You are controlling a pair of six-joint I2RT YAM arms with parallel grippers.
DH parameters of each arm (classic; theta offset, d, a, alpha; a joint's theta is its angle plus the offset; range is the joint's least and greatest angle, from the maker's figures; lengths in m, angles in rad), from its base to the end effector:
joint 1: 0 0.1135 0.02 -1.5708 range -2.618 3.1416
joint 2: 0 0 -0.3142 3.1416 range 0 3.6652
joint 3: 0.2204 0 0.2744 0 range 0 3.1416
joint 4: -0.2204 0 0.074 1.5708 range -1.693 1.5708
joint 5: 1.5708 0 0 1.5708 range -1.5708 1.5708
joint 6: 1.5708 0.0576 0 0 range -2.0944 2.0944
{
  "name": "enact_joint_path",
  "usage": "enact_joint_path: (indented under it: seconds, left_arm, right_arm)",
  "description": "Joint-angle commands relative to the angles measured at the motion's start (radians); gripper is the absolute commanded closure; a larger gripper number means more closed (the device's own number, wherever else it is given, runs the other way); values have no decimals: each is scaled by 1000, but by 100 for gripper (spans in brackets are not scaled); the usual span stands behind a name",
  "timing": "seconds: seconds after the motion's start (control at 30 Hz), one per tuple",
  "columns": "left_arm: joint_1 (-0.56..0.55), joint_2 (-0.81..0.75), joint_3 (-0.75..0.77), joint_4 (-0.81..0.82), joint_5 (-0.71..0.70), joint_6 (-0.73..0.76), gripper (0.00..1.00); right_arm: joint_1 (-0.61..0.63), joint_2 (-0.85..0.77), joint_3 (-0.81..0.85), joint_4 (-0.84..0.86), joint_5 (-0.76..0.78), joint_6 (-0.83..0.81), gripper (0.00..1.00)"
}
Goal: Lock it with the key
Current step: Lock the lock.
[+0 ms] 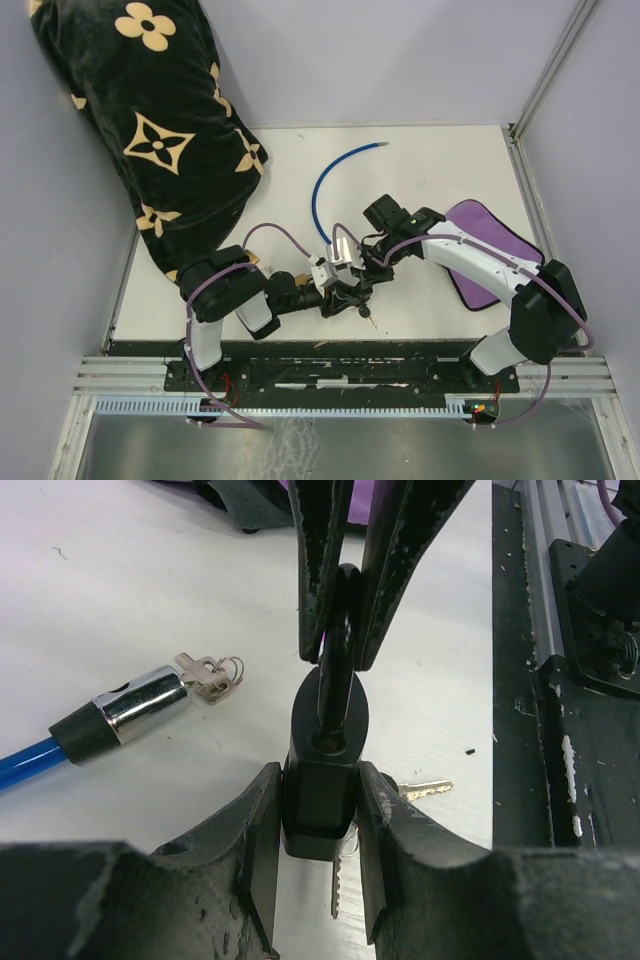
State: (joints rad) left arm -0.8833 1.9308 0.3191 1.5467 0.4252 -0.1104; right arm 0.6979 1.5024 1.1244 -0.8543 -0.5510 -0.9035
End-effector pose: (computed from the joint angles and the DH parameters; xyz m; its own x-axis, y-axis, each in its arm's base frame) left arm 0.1757 -0.2515 0.1294 -0.1473 0.0212 -0.9889 0.9548 0.2639 -0.1366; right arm 0.2184 0.2226 0.2678 0.0874 -0.8001 -0.5934 -0.9890 -0.1413 0.0448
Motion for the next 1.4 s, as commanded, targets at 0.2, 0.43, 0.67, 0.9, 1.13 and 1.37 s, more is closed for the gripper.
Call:
enact_joint_path:
  seconds: [0.2, 0.43, 0.67, 0.9, 1.13, 1.37]
  left_arm:
    - [24, 36, 5, 183, -45, 82, 97]
    - [65, 14, -21, 183, -3, 85, 97]
    - [117, -31, -54, 183, 33, 89, 97]
    - [153, -61, -77, 183, 47, 89, 97]
    - [203, -111, -101, 183, 73, 81, 97]
    - [228, -119, -106, 182, 100, 73, 97]
  right_arm:
    - [34, 104, -59, -137, 98, 13, 98]
    - [53, 130, -69, -111, 34, 53, 98]
    - [78, 167, -64, -49, 5, 123, 98]
    - [78, 131, -102, 46, 38, 194, 98]
    - [44, 64, -114, 31, 64, 176, 98]
    - [32, 85, -112, 27, 52, 172, 98]
